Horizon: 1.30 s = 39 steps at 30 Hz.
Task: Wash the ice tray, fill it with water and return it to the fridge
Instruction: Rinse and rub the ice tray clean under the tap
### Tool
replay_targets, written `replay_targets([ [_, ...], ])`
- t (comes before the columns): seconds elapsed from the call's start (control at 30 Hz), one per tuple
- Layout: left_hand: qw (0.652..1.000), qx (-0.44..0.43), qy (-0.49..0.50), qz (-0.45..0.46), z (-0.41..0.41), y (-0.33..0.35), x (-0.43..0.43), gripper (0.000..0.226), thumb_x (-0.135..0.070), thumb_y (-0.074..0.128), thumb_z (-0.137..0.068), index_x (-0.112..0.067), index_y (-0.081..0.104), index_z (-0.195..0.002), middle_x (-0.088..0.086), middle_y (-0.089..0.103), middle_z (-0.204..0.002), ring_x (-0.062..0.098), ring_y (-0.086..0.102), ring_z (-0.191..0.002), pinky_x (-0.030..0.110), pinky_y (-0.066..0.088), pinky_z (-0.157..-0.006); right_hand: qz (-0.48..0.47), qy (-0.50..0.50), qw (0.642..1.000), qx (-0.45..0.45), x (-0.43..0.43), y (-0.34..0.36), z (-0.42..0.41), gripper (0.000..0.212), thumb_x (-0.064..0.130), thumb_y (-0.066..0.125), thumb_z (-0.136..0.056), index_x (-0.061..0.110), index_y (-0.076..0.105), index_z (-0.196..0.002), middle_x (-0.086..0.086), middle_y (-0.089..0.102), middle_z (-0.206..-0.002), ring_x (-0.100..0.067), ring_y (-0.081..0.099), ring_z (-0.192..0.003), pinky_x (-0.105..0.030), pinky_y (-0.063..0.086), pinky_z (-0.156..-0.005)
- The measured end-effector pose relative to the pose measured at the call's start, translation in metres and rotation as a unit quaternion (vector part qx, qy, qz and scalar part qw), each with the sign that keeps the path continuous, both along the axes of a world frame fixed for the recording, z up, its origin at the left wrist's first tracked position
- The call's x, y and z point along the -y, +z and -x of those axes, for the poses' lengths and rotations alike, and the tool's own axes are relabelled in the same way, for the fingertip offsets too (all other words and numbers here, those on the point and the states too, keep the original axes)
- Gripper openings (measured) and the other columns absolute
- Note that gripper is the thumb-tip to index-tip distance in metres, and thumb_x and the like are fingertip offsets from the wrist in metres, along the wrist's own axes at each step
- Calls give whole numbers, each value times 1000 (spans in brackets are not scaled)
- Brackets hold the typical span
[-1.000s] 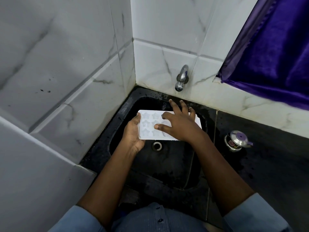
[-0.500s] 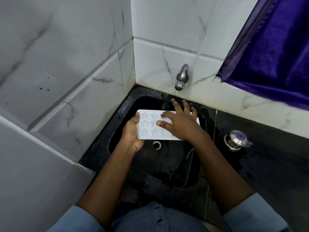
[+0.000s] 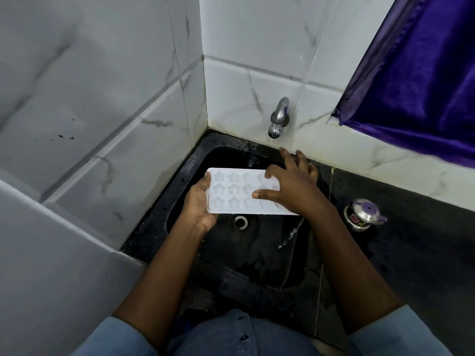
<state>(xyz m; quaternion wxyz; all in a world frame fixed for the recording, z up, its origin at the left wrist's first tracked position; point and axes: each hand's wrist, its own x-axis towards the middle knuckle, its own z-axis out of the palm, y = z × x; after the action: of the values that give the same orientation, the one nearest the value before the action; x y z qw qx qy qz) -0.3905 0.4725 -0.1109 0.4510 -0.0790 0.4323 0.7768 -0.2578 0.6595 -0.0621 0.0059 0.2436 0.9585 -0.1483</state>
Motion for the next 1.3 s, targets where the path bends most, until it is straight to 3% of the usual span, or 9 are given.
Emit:
replay_targets([
  [0.1, 1000, 4, -4, -4, 1, -1, 1, 53, -47, 44, -111, -5, 66, -135, 21, 75, -127, 38, 77, -108, 50, 64, -80, -4, 17, 1000, 14, 3, -5, -1, 65, 88, 62, -74, 43, 61, -121, 2, -1, -175, -32, -13, -158, -64, -1, -121],
  [0.27, 1000, 10, -13, -14, -1, -3, 0, 53, -46, 44, -111, -4, 66, -135, 21, 76, -123, 38, 78, -104, 50, 66, -71, -5, 17, 1000, 12, 4, -5, 5, 60, 89, 56, -76, 41, 64, -111, 2, -2, -175, -31, -14, -158, -64, -4, -122],
  [0.5, 1000, 14, -8, -20, 3, -4, -1, 52, -46, 46, -110, -5, 68, -132, 21, 76, -123, 39, 78, -104, 51, 65, -70, -6, 18, 999, 30, 6, -8, 0, 78, 95, 41, -78, 44, 60, -135, 3, -4, -175, -32, -15, -158, -64, -3, -121],
  [0.77, 1000, 6, -2, -11, 5, -6, -1, 51, -47, 47, -110, -6, 68, -133, 21, 75, -127, 39, 77, -108, 52, 65, -75, 5, 7, 1000, 26, 7, -7, 0, 70, 91, 43, -83, 45, 59, -134, 1, -2, -176, -33, -14, -159, -64, -2, -122],
  [0.97, 1000, 2, 1, -7, 5, -5, 0, 52, -46, 45, -111, -6, 67, -134, 21, 75, -125, 39, 77, -106, 51, 66, -74, 9, 14, 1000, 22, 5, -4, 6, 61, 90, 43, -82, 44, 62, -117, 1, -2, -176, -32, -13, -159, -63, -1, -121],
  [1.3, 1000, 0, 0, -5, 10, -4, 6, 57, -48, 43, -110, -4, 64, -139, 23, 73, -130, 40, 75, -111, 49, 65, -76, 25, 15, 999, 21, 11, -12, 10, 70, 88, 45, -85, 43, 59, -136, 2, 1, -176, -31, -13, -159, -60, 1, -121],
])
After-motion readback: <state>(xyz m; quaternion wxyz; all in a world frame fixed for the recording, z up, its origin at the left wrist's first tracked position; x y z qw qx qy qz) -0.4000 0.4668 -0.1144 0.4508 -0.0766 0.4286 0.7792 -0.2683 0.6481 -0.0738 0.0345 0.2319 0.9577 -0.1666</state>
